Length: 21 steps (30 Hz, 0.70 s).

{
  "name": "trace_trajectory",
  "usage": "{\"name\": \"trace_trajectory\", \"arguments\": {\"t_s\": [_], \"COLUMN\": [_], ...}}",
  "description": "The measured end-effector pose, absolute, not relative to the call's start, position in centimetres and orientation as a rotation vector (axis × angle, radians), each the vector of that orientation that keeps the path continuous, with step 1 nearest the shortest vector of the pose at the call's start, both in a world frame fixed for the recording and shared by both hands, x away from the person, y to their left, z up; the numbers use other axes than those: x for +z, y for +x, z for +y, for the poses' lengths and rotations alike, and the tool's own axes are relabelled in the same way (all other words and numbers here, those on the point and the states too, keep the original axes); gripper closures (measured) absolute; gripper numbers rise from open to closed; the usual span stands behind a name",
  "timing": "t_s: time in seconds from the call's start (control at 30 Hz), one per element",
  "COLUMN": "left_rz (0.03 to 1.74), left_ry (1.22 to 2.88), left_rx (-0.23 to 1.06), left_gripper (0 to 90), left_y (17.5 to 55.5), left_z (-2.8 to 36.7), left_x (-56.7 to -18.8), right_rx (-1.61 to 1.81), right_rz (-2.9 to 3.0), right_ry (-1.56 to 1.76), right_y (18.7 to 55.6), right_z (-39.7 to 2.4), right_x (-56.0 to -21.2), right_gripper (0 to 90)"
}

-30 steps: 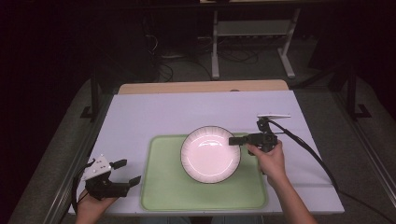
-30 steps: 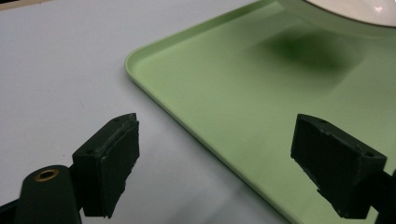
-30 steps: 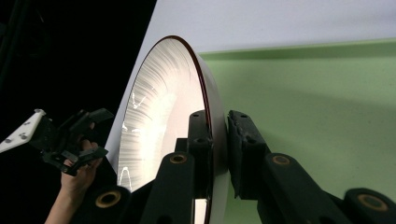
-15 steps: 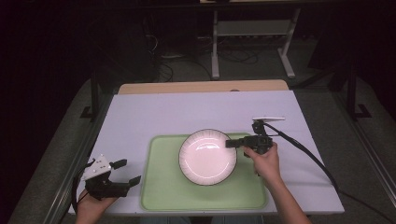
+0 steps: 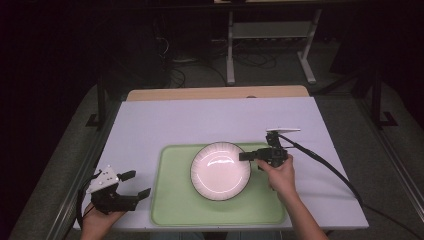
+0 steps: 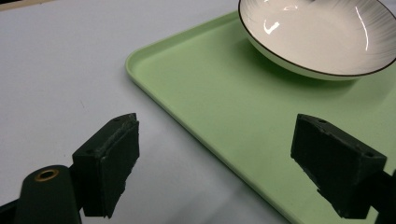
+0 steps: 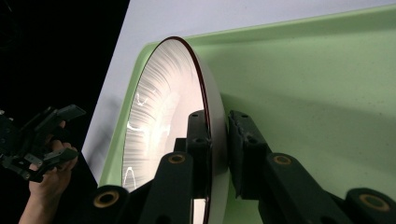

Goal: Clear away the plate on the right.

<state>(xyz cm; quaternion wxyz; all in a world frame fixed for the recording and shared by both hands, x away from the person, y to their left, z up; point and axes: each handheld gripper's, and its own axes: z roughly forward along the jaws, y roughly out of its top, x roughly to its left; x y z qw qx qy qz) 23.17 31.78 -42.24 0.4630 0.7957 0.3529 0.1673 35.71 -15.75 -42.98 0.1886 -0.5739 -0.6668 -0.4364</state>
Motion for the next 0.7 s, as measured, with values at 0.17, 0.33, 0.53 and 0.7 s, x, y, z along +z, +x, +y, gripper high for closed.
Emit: {"name": "trace_trajectory", "arguments": {"t_s": [0.17, 0.33, 0.53, 0.7], "left_rz": [0.867, 0.866, 0.867, 0.867], "left_ry": [1.956, 1.956, 1.956, 1.956], "left_rx": [0.411, 0.411, 0.411, 0.411], "left_gripper": [15.2, 15.2, 15.2, 15.2], "left_y": [23.2, 23.2, 23.2, 23.1], "left_z": [31.8, 31.8, 31.8, 31.7], "left_x": [-42.2, -42.2, -42.2, -42.2], "right_rx": [-1.22, -1.219, -1.22, -1.212], "right_rz": [-1.883, -1.868, -1.855, -1.857], "right_ry": [-1.614, -1.614, -1.616, -1.627], "right_y": [35.6, 35.5, 35.3, 35.1], "right_z": [-15.5, -15.4, -15.8, -15.8], "right_x": [-43.4, -43.8, -44.2, -44.3], "right_gripper": [78.4, 78.6, 78.7, 79.2]}}
